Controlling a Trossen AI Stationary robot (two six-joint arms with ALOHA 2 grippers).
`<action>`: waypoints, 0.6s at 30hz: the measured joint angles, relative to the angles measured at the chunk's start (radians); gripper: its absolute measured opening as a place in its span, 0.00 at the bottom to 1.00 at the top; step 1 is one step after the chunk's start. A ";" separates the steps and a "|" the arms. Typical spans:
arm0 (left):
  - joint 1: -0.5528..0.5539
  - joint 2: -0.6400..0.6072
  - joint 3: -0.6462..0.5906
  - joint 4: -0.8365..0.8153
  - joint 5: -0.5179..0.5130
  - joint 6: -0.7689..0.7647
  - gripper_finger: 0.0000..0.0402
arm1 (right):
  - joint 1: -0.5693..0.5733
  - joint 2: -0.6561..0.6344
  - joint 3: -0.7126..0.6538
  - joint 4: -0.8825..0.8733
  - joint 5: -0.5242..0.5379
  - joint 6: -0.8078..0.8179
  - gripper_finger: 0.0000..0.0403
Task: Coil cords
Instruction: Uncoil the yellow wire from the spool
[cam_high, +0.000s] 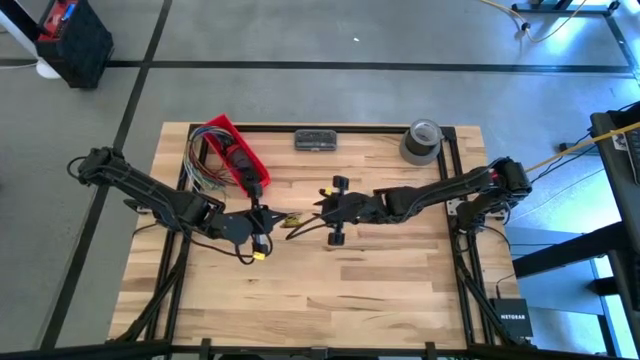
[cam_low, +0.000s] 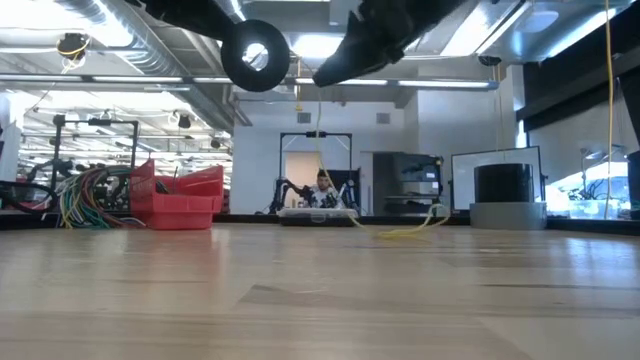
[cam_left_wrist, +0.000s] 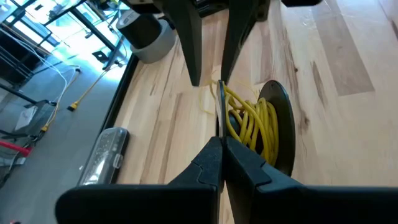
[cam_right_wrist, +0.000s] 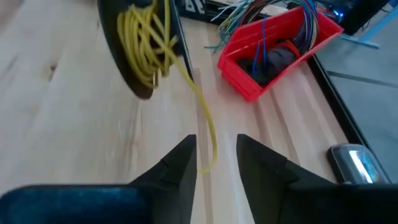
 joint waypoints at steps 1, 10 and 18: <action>0.000 0.000 0.000 -0.003 0.000 0.000 0.01 | 0.000 0.009 -0.001 0.007 -0.001 -0.010 0.29; 0.000 0.000 0.000 -0.001 0.000 0.000 0.01 | 0.000 0.042 -0.001 0.016 0.020 -0.069 0.09; 0.001 0.000 0.000 -0.003 0.000 -0.005 0.01 | 0.052 0.025 0.048 -0.074 0.147 -0.092 0.03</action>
